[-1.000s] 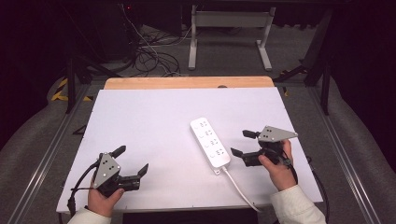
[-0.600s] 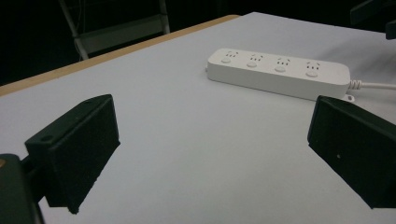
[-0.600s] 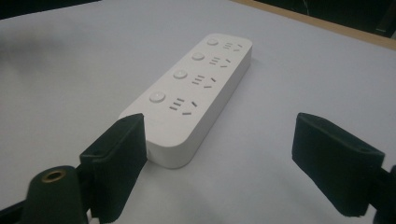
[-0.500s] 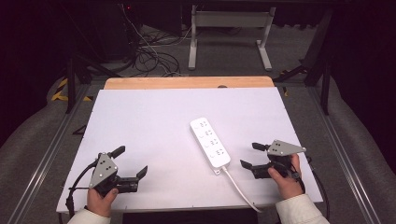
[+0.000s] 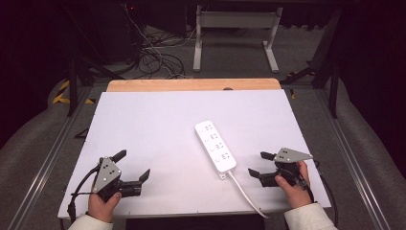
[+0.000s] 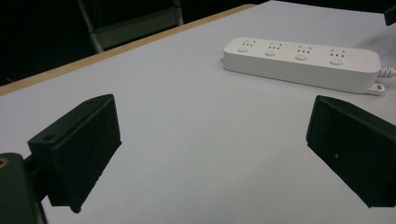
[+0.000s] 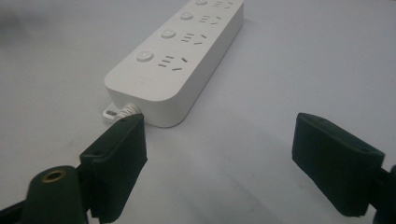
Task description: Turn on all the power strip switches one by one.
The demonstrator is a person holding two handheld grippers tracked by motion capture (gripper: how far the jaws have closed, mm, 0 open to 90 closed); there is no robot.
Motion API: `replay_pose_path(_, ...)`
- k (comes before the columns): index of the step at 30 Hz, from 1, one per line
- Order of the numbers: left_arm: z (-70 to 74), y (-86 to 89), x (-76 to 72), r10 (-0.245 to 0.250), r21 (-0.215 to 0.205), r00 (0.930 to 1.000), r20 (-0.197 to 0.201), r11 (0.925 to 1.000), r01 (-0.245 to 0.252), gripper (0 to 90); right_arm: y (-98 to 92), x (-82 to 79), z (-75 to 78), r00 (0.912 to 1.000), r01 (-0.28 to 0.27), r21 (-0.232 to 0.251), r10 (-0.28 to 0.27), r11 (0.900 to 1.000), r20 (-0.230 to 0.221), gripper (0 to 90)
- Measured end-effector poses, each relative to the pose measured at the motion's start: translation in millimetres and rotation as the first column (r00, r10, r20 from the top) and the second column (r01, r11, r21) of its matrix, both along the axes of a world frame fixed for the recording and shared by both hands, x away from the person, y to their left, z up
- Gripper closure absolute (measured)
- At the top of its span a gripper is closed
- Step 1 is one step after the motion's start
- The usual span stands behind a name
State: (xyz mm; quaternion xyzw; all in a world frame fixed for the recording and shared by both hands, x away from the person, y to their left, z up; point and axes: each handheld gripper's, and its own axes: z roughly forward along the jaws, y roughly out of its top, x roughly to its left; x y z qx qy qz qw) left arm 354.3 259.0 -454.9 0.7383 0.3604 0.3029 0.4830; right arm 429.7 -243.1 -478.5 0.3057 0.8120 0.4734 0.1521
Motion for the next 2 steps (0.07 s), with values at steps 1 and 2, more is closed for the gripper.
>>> replay_pose_path(1,-0.3,0.3,0.5,-0.003,-0.007,1.0000,-0.006,1.0000,0.003,3.5,0.0,-0.1,0.3,1.0000,0.000,-0.004,0.000,1.000,0.003,18.0)
replay_pose_path(2,-0.4,1.0,1.3,-0.006,-0.009,0.9999,-0.008,0.9999,0.006,3.5,-0.1,-0.2,0.6,1.0000,0.001,-0.012,-0.001,1.000,0.010,18.0)
